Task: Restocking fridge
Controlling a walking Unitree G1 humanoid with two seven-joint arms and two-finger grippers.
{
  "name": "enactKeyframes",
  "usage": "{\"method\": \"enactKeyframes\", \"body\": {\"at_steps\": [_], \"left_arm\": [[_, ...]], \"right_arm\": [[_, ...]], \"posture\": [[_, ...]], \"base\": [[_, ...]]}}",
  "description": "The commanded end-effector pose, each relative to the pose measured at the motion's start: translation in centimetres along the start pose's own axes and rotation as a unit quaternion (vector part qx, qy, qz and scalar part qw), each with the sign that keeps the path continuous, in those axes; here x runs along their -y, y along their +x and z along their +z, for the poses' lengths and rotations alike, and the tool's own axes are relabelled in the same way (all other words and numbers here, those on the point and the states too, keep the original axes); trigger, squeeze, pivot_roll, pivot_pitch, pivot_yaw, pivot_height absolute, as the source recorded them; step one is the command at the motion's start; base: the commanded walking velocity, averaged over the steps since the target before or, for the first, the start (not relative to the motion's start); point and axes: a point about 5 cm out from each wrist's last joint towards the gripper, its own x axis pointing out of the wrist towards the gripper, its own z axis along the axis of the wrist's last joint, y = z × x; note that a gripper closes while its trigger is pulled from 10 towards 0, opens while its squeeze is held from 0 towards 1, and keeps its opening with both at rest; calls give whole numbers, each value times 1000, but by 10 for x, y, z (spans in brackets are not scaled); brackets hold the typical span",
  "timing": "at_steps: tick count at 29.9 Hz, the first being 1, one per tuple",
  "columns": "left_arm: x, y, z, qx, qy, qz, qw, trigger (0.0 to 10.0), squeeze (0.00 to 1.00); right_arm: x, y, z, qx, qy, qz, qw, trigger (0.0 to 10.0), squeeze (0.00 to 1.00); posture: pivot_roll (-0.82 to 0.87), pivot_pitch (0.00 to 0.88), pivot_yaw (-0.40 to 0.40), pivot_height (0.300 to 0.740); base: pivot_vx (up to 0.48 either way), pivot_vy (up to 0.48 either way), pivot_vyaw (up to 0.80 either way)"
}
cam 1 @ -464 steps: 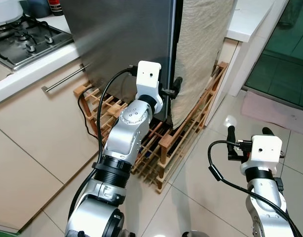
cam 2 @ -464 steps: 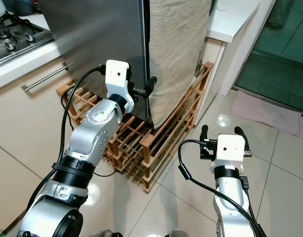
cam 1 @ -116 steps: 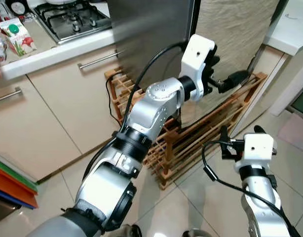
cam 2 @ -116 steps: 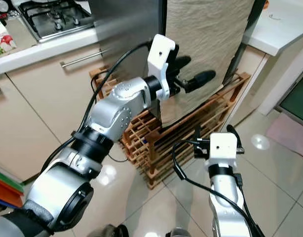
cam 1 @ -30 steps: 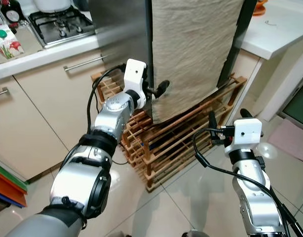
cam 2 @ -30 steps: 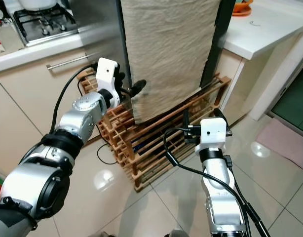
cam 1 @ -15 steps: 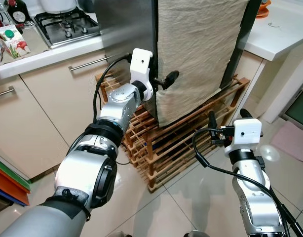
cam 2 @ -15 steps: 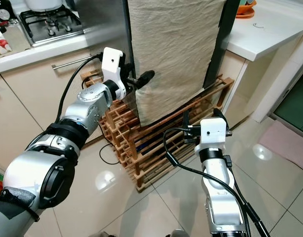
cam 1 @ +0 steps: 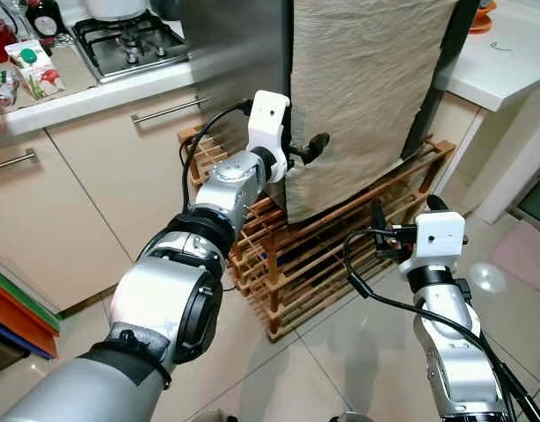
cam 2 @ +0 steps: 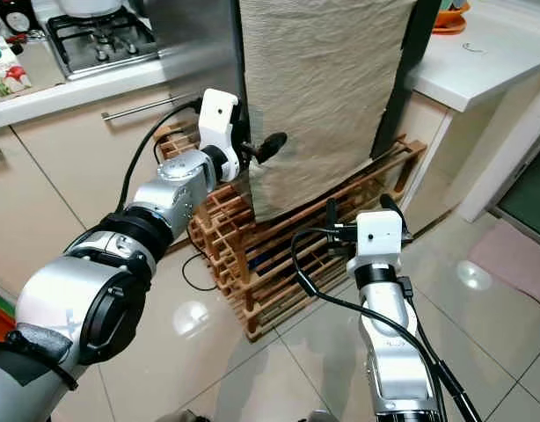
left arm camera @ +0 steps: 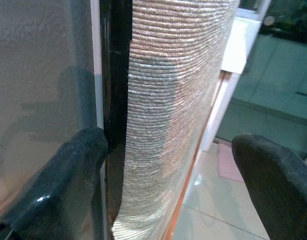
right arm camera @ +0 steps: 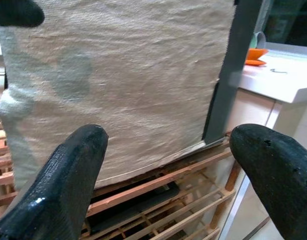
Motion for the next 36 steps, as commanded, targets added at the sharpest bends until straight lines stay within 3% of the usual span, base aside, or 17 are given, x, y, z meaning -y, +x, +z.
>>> {"method": "enactKeyframes", "body": {"at_steps": [1, 7, 14, 22, 24, 36], "left_arm": [[20, 8, 12, 18, 18, -66, 997, 10000, 0], [33, 10, 15, 25, 20, -135, 990, 10000, 0], [47, 10, 14, 26, 30, -202, 979, 10000, 0], [56, 11, 13, 27, 34, -233, 972, 10000, 0], [54, 11, 13, 28, 37, -223, 974, 10000, 0], [13, -2, 27, 90, -19, -126, 988, 10000, 0]], "right_arm": [[1, 3, 1, 3, 0, 0, 1000, 10000, 0], [2, 2, 0, 0, 1, 1, 1000, 10000, 0], [-5, -7, -13, -38, 13, 32, 999, 10000, 0], [-7, -5, -13, -39, 16, 32, 999, 10000, 0], [-8, -5, -12, -39, 16, 34, 999, 10000, 0], [-10, -9, -15, -44, 16, 36, 998, 10000, 0]], "posture": [[-176, 0, 45, 740], [-176, 0, 46, 740], [-176, 0, 50, 740], [-181, 0, 50, 740], [-182, 0, 51, 740], [-163, 0, 48, 740]], "base": [[0, 0, 0], [0, 0, 0], [0, 0, 0], [0, 0, 0], [0, 0, 0], [0, 0, 0]]}}
